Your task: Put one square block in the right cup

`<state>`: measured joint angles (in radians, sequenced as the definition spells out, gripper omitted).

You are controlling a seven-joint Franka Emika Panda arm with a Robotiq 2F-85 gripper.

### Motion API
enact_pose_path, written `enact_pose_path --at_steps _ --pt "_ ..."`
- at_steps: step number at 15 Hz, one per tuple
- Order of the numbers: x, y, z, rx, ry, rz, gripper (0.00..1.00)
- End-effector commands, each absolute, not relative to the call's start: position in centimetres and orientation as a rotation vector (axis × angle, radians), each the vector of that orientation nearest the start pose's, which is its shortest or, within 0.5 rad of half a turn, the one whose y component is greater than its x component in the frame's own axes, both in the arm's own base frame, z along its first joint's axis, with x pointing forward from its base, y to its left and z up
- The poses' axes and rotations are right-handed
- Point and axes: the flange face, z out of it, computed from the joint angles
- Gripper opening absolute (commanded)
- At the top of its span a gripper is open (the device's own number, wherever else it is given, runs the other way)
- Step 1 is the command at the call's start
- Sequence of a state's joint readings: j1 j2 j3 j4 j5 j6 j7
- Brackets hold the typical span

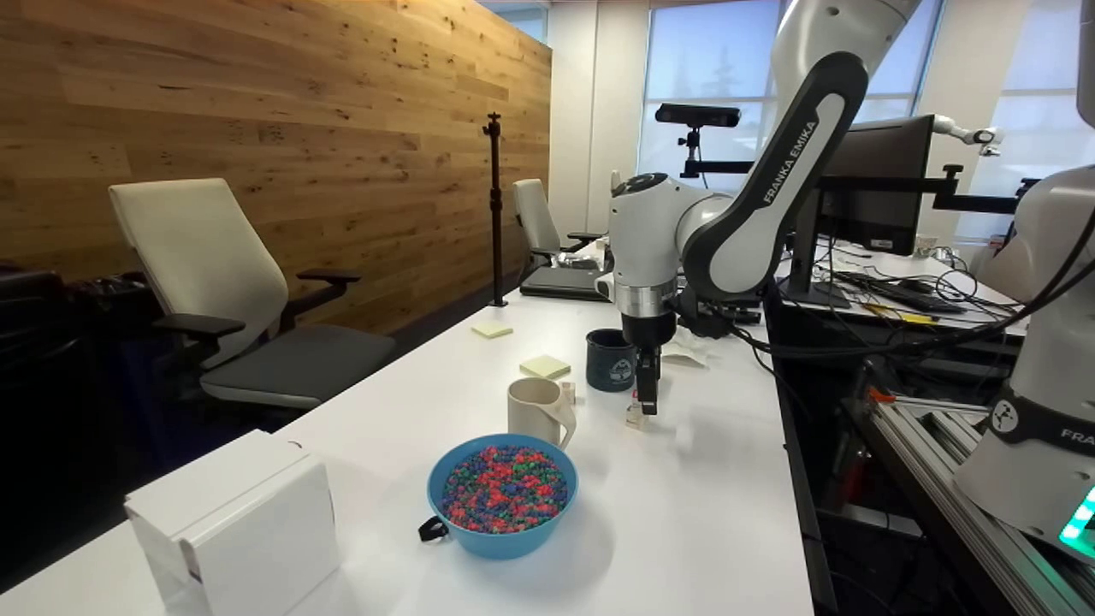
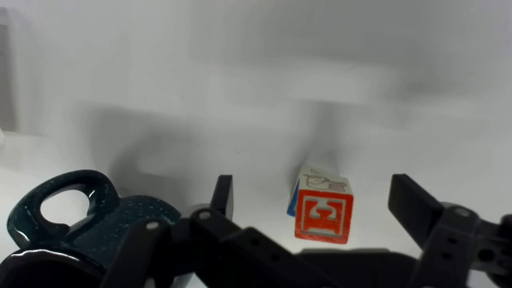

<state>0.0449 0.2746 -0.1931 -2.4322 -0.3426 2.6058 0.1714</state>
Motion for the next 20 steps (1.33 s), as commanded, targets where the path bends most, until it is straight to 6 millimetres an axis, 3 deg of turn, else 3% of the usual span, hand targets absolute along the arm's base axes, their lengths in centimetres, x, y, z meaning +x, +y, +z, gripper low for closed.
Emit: enact_pose_path --at_steps 1,20 --pt "46.6 -6.6 19.5 -3.368 0.028 0.157 1.0" --pt "47.7 -6.4 19.3 -3.375 0.008 0.145 1.0"
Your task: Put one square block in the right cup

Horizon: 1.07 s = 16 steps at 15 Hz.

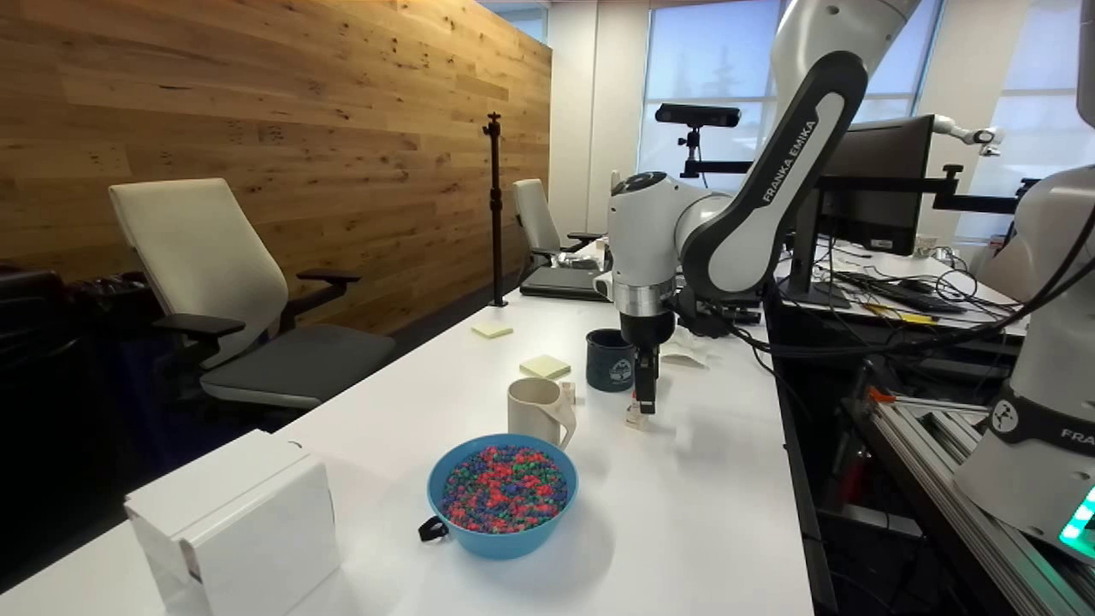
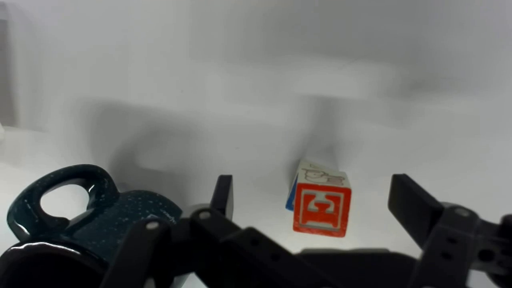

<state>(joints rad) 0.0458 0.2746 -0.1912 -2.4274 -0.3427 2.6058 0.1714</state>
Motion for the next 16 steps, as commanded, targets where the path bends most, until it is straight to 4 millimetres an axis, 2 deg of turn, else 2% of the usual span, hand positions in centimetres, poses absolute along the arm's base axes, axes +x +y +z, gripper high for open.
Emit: enact_pose_path --at_steps 1,12,13,14,16 --pt "47.75 -6.42 19.32 -3.374 0.006 0.143 1.0" --pt "48.44 -6.51 19.03 -3.381 0.003 0.142 1.0" --pt "48.45 -6.51 19.01 -3.381 0.002 0.142 0.95" --pt "48.44 -6.51 18.99 -3.382 -0.004 0.148 0.74" --pt "48.45 -6.52 18.94 -3.383 -0.003 0.149 0.68"
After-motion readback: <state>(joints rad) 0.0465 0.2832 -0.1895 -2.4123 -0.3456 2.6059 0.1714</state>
